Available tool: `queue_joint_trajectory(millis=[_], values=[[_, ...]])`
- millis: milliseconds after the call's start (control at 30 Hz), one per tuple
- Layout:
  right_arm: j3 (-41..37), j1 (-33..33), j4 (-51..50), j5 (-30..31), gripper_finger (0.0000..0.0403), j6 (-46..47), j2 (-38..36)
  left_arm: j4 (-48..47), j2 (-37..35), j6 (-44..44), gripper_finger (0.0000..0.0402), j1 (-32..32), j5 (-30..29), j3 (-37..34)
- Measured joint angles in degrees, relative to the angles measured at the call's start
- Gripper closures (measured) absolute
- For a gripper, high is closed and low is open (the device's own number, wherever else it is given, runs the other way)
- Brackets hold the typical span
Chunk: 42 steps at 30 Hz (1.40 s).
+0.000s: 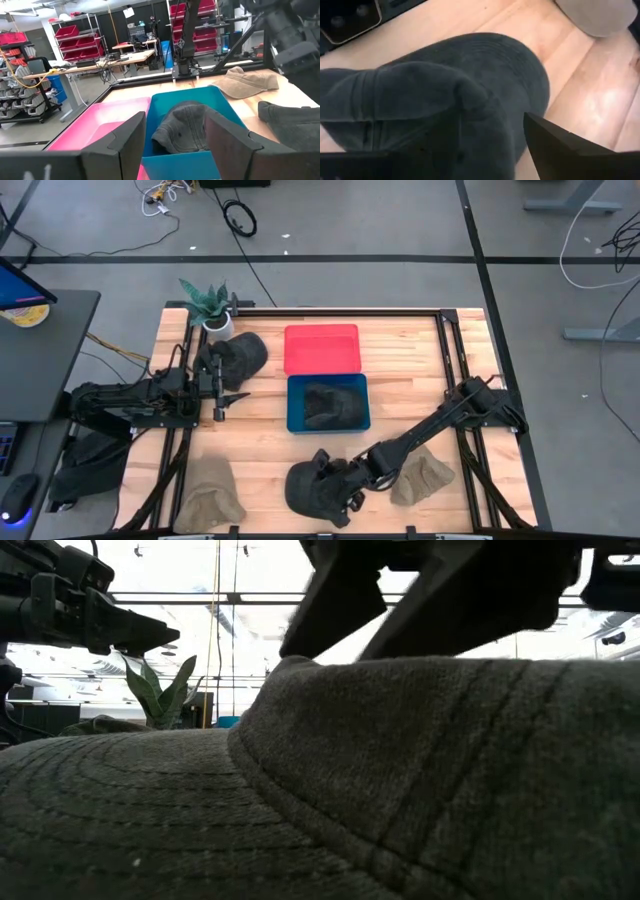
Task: Pick & Place hat
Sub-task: Put the bottom black cap into the blue bin
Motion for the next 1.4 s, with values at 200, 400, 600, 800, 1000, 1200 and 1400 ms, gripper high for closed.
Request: queue_joint_trajectory(millis=[200, 400, 600, 800, 1000, 1200, 1400], values=[[0.04, 0.30, 1.90, 0.19, 0.0184, 0.66, 2.25, 0.71, 0.18, 0.01, 0.0195, 0.00, 0.09, 0.00], [0.02, 0.23, 4.34, 1.57, 0.0188, 0.00, 4.27, 0.79, 0.27, 0.01, 0.0195, 0.00, 0.02, 0.00], [0.00, 0.12, 7.02, 2.21, 0.0268, -0.80, 4.61, 0.84, 0.28, 0.01, 0.0195, 0.00, 0.04, 0.00], [0.00, 0.12, 6.81, 2.32, 0.0388, -1.71, 4.43, 0.86, 0.26, 0.01, 0.0195, 0.00, 0.02, 0.00], [-0.02, 0.36, 5.21, 5.33, 0.0394, -4.51, 0.56, 0.86, 0.26, 0.01, 0.0195, 0.00, 0.02, 0.00], [0.00, -0.04, 2.26, 7.60, 0.0394, -7.57, -8.31, 0.86, 0.26, 0.01, 0.0195, 0.00, 0.02, 0.02], [0.00, -3.49, -5.63, 7.66, 0.0396, -14.40, -15.61, 0.86, 0.26, 0.01, 0.0195, -0.02, 0.02, 0.04]])
